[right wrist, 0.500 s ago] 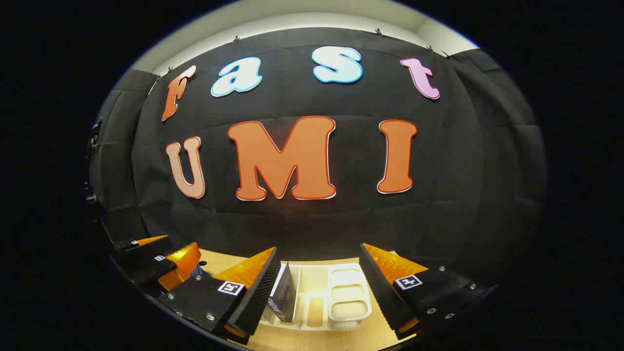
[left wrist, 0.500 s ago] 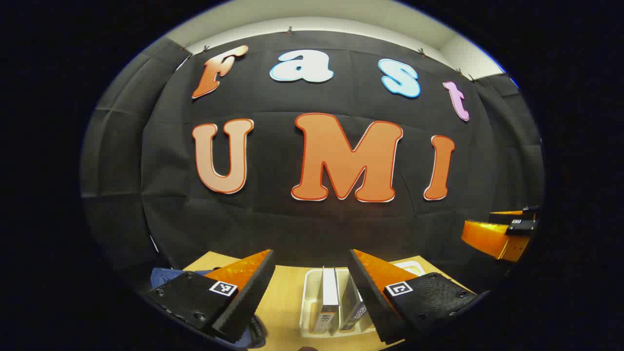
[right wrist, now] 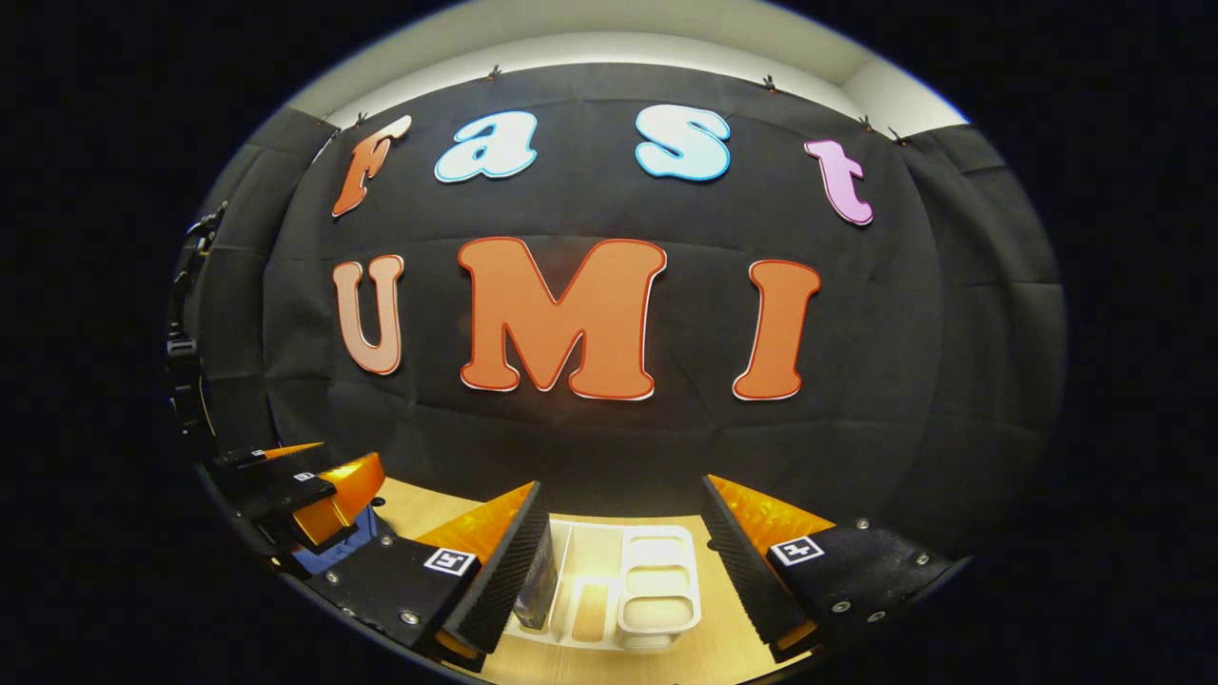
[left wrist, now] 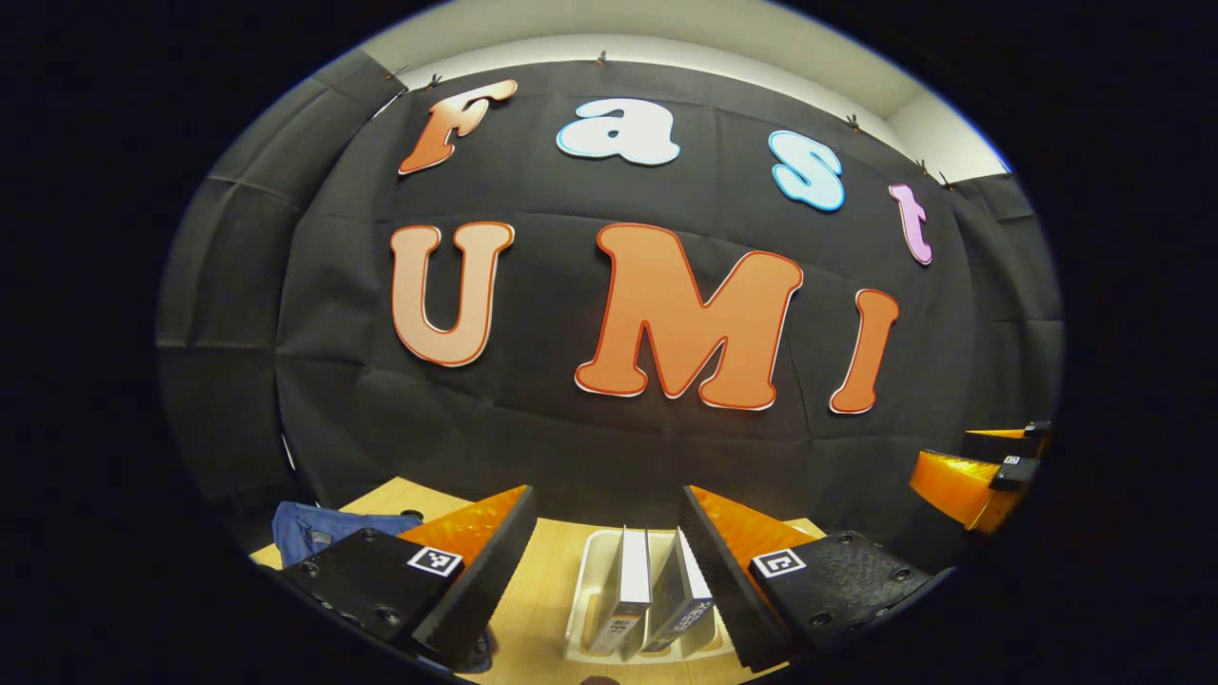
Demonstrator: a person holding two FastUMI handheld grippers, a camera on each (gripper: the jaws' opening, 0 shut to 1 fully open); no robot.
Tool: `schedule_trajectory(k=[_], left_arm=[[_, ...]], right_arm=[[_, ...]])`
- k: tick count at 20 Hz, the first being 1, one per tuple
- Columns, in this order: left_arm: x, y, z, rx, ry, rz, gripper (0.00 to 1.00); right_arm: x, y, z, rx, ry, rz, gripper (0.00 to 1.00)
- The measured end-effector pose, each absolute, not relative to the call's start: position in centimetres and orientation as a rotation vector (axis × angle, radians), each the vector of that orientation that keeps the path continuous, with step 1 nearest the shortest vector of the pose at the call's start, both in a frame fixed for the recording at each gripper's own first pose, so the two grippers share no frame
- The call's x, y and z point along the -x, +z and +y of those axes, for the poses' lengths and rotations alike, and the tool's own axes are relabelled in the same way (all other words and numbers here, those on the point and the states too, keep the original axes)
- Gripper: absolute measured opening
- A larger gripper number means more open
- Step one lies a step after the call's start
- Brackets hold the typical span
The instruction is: Open the schoolbag, grab two books from the bookshelf and put them into the schoolbag.
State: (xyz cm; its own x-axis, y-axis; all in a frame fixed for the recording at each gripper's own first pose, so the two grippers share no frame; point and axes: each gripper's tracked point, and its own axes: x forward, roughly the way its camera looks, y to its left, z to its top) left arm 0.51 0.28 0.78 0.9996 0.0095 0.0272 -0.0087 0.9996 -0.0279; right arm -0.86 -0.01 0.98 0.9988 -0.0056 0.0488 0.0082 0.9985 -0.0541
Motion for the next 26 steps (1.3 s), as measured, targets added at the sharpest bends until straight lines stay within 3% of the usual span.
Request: schedule_trajectory(k=[13, 26], left_arm=[[2.2, 2.7, -0.2, -0.052, -0.025, -0.115, 0.94], [3.0, 2.2, -0.4, -0.056, 0.014, -0.13, 0.93]], right_arm=[[1.7, 0.2, -0.7, -0.007, -0.026, -0.108, 0.97], [1.9, -1.0, 0.4, -0.004, 0.051, -0.106, 0.96]])
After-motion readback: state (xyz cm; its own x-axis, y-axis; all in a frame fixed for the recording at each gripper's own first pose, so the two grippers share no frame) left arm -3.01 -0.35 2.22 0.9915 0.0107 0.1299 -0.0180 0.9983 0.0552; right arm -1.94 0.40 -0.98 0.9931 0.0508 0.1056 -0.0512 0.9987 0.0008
